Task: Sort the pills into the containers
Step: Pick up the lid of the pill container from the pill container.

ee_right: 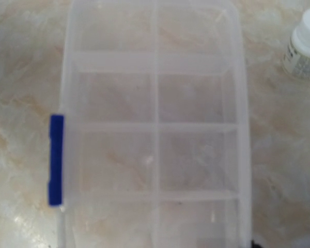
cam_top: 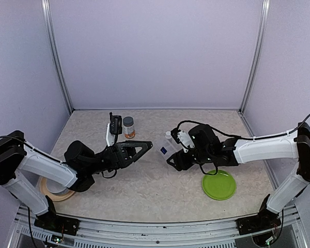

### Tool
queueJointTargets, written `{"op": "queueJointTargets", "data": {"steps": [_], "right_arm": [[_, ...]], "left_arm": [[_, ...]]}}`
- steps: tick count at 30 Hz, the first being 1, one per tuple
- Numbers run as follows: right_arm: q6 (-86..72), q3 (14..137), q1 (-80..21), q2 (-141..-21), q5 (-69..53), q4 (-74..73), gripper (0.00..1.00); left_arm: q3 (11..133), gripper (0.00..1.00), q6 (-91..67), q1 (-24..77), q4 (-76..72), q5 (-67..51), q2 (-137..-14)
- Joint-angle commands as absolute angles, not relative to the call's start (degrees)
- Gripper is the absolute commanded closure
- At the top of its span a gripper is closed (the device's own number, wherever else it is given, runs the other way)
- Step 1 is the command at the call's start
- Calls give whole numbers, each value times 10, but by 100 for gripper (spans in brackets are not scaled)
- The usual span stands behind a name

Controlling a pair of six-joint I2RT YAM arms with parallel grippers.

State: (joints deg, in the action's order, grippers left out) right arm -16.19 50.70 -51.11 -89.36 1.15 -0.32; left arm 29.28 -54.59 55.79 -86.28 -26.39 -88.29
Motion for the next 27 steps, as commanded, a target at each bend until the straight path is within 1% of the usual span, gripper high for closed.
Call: {"op": "queueJointTargets", "data": {"steps": [1,5,9,19,22,27], "right_arm": [[-119,503,-513,-861,-2,-2,50],[-84,494,-513,-838,-29,5,50],[-38,497,-514,-818,-67,-6,50],[52,515,-526,-802,-183,-50,49],[64,524,-526,-805,-184,-66,48],[86,550,-527,-847,-144,-107,48]], "left_arm": [[287,39,-507,552,-778,-211,-849],[280,25,-498,542,-727,-183,-832],[276,3,-483,530,-689,-177,-822],[264,1,-447,479,-629,-231,-810],[274,1,-418,469,-583,-241,-799],[282,1,-368,461,-489,-198,-765]]}}
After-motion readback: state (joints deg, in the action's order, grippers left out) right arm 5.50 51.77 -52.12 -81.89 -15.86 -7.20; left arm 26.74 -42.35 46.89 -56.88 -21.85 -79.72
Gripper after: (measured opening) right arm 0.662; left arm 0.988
